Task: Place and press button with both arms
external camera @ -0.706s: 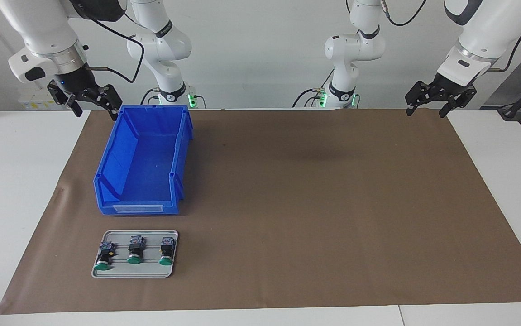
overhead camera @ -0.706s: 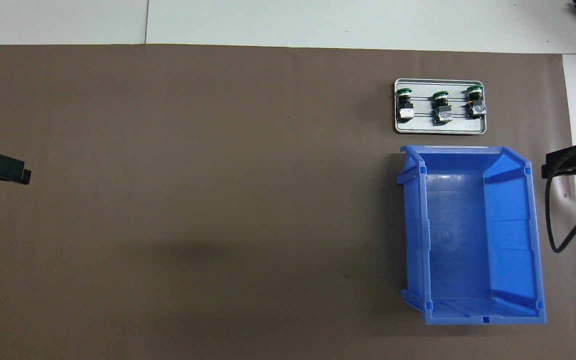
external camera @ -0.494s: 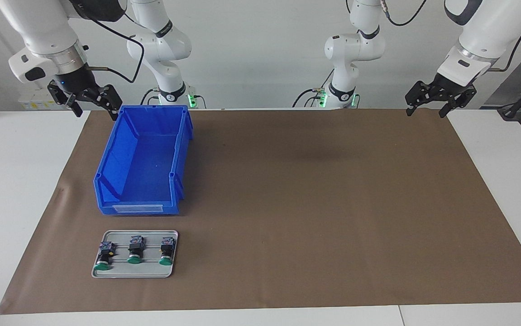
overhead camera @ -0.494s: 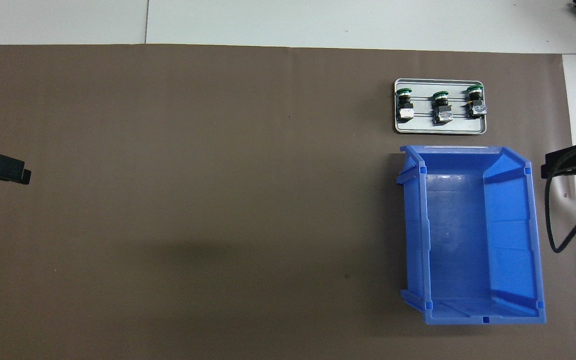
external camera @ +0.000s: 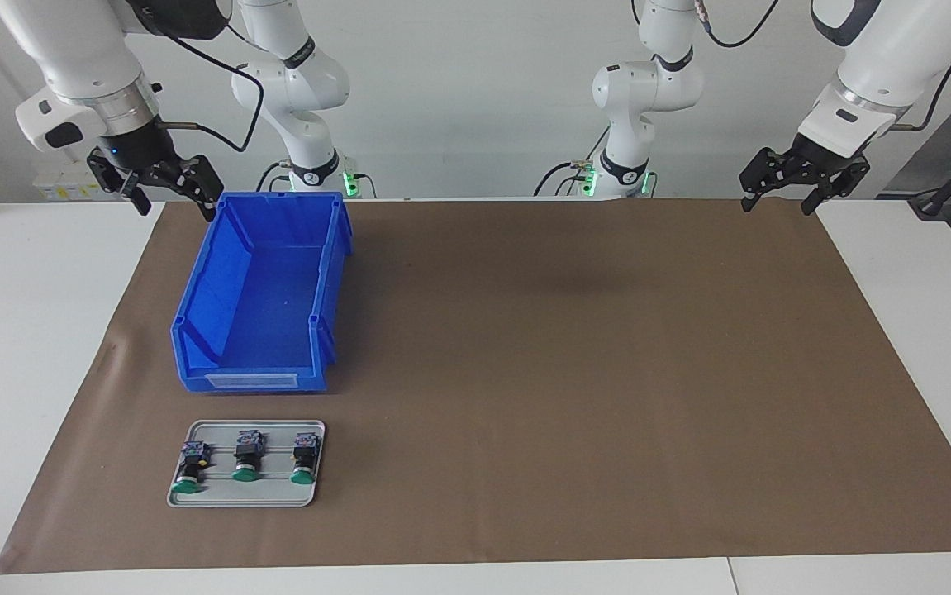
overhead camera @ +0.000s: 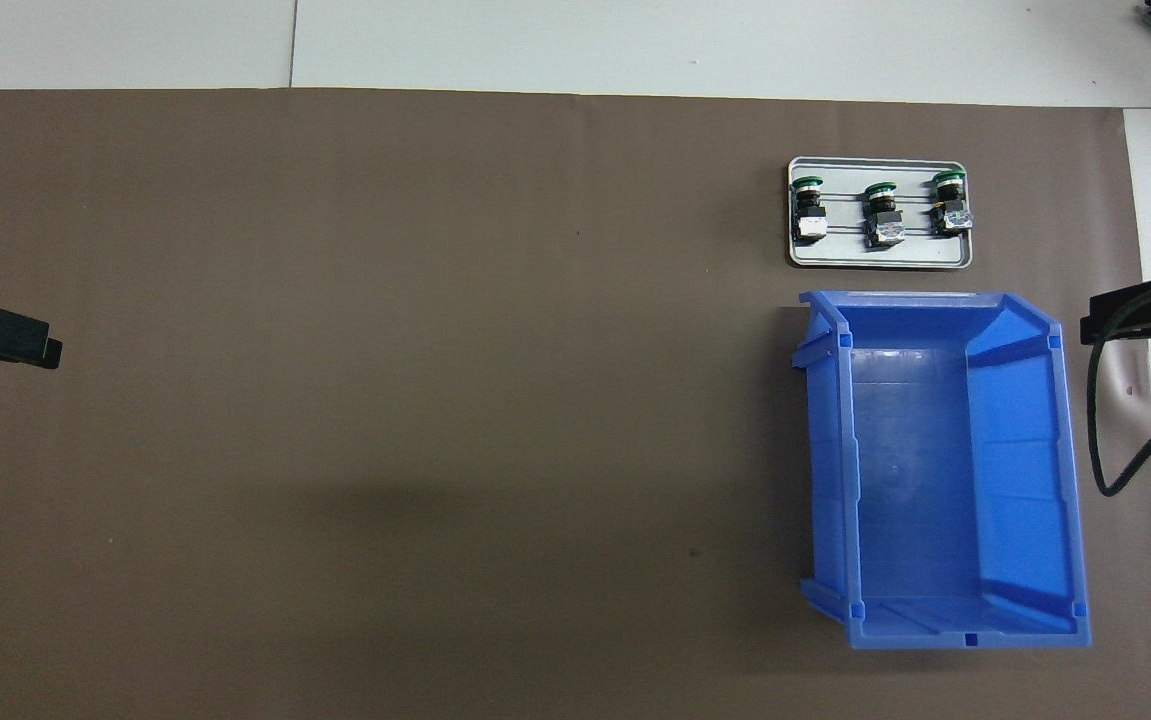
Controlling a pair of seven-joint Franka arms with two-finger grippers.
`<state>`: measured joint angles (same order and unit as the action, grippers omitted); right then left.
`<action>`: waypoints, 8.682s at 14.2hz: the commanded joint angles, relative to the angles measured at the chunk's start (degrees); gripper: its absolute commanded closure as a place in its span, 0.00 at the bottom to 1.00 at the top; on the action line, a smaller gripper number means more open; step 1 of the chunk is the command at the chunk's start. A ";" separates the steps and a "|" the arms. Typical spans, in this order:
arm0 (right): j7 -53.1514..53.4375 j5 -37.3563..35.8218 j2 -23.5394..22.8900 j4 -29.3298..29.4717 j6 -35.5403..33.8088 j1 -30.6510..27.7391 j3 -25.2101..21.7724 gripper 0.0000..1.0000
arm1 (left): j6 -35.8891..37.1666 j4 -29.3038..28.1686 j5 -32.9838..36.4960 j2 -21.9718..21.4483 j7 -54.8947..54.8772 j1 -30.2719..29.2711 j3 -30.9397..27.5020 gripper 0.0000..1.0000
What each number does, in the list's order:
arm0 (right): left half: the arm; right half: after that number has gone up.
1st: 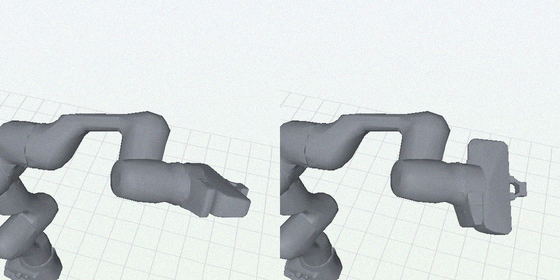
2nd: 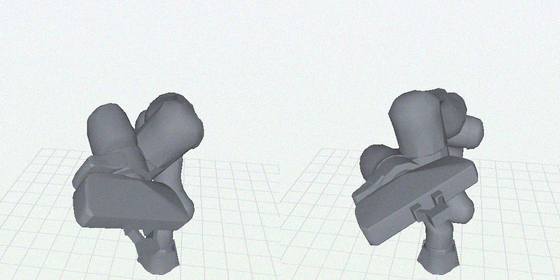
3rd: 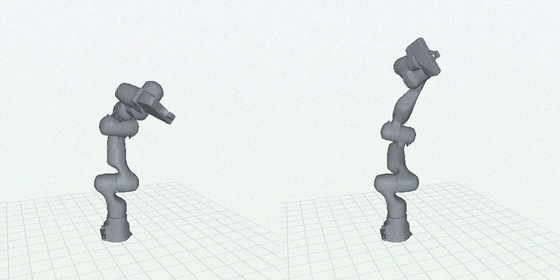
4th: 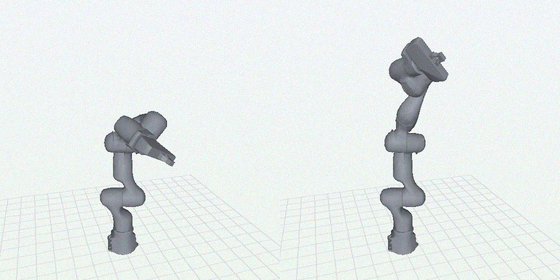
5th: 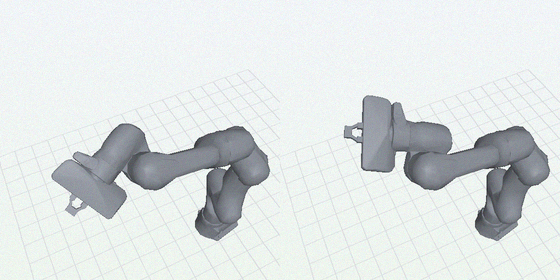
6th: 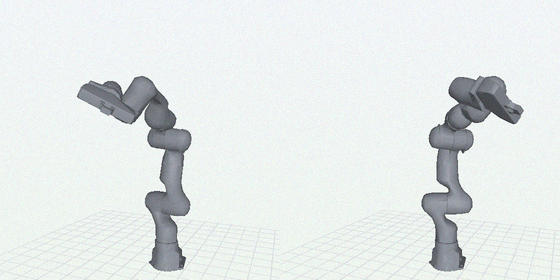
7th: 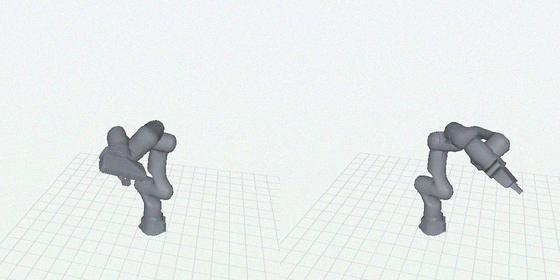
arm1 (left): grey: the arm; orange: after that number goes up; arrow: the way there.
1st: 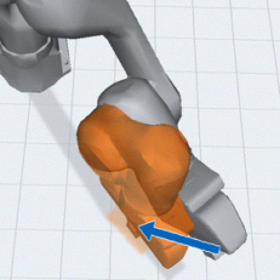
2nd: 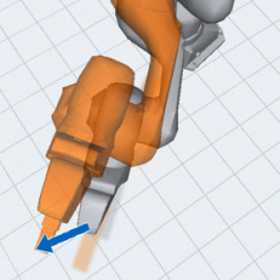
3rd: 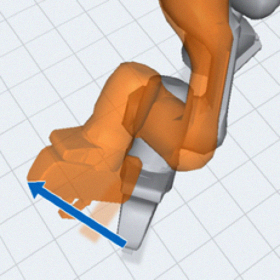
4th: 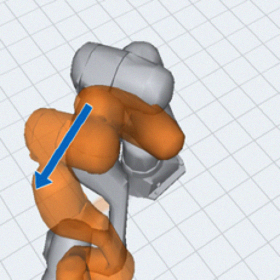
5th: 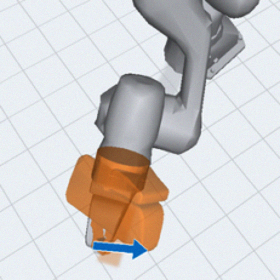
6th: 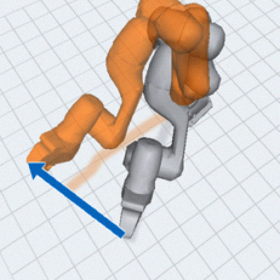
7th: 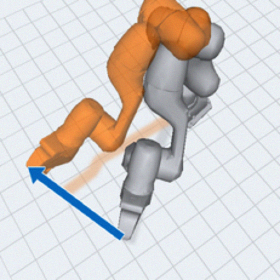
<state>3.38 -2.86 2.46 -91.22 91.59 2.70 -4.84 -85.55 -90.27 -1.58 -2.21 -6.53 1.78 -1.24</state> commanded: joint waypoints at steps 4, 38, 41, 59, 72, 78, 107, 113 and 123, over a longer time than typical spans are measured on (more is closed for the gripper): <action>-4.08 2.41 -8.85 0.15 17.11 -0.85 0.01 0.00 | -0.67 -1.75 -0.53 -1.48 -0.23 -0.64 0.27 0.00; 14.04 5.94 -35.09 18.96 30.69 -0.24 3.17 1.00 | -0.76 -1.75 -0.53 -1.48 -0.23 -0.64 0.27 0.00; 44.77 5.58 -29.81 18.97 25.42 5.45 2.82 1.00 | -0.76 -1.75 -0.53 -1.48 -0.23 -0.64 0.36 0.00; 141.11 -4.26 -41.49 15.37 37.95 44.14 3.52 1.00 | -0.76 -1.75 -0.53 -1.48 -0.23 -0.64 0.36 0.00; 141.29 -7.16 -42.36 7.81 46.49 46.96 3.43 1.00 | -0.76 -1.75 -0.53 -1.48 -0.23 -0.64 0.36 0.00; 139.89 -13.22 -41.67 8.69 45.35 47.22 3.52 0.00 | -1.64 -2.01 -0.53 -1.48 -0.67 0.42 1.06 0.00; 4.64 0.85 1.15 3.30 -1.91 -2.08 2.73 0.00 | -51.12 -34.71 -1.59 2.99 -50.60 24.32 1.32 0.00; 3.56 1.27 2.54 0.35 -4.40 -3.05 2.55 0.00 | -52.97 -31.29 -2.20 11.60 -47.00 24.94 1.32 0.00; 2.86 1.89 1.50 1.74 -4.48 -2.79 3.17 0.00 | -52.88 -27.50 -2.55 19.00 -42.69 27.39 1.32 0.04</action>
<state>7.77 -2.83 4.67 -90.08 87.03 0.43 -1.76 -137.89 -117.79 -3.49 16.52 -49.88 27.85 1.04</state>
